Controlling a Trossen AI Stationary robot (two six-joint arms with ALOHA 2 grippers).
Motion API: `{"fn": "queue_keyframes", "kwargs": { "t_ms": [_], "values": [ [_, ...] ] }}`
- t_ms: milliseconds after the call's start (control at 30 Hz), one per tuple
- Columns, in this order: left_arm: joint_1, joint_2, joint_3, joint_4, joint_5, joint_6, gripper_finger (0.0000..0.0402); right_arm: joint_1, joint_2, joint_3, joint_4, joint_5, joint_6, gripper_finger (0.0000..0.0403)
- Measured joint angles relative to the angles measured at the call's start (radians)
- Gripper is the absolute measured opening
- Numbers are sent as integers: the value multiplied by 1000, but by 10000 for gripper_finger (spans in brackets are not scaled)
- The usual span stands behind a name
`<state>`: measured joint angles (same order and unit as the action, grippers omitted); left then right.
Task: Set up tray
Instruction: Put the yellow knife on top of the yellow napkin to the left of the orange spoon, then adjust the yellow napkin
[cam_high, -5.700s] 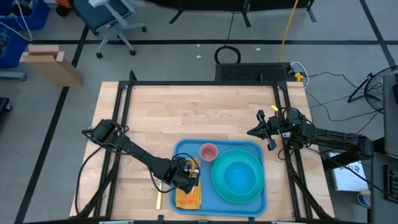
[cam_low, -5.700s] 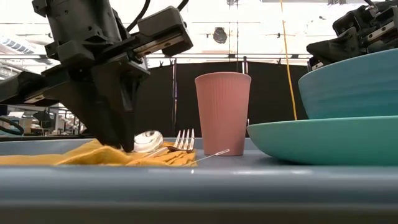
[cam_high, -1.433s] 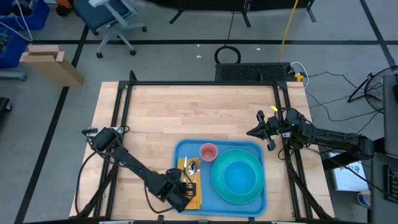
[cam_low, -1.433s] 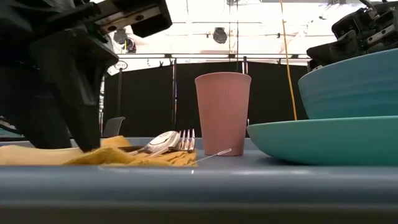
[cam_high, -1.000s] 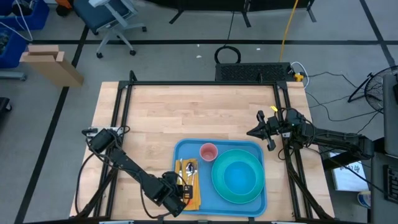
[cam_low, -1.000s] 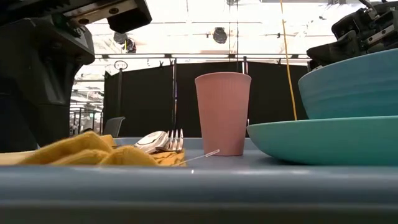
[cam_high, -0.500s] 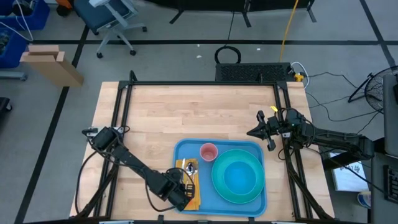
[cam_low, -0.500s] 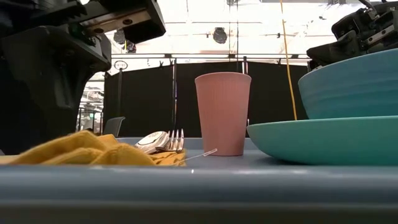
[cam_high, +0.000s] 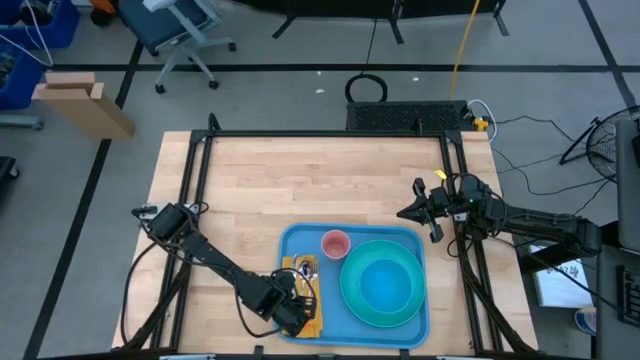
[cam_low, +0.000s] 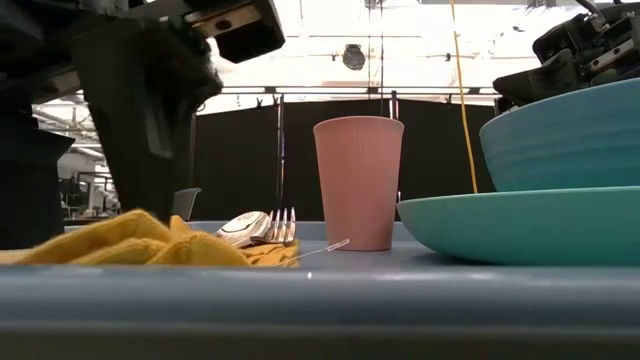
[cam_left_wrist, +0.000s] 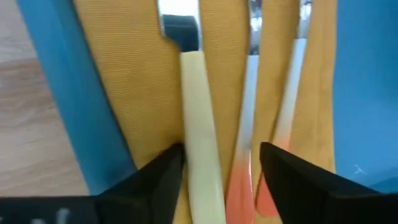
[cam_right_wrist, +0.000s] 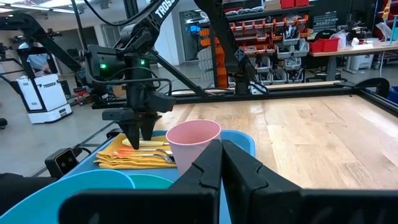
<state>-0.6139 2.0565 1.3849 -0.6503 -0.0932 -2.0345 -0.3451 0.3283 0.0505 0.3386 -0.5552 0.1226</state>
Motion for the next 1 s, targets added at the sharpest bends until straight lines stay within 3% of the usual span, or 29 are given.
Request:
{"fn": "queue_keyframes", "kwargs": {
  "t_ms": [200,433,733,1000],
  "values": [
    [5,-79,-8,-67,-27,89,249,0,0,0,0,0,0,0],
    [17,-203,-5,-223,-88,301,230,0,0,0,0,0,-2,0],
    [93,-223,-2,-283,-198,1023,179,0,0,0,0,1,-10,0],
    [202,-220,-2,-312,-217,1313,167,0,0,0,-3,3,-10,0]
  ]
}}
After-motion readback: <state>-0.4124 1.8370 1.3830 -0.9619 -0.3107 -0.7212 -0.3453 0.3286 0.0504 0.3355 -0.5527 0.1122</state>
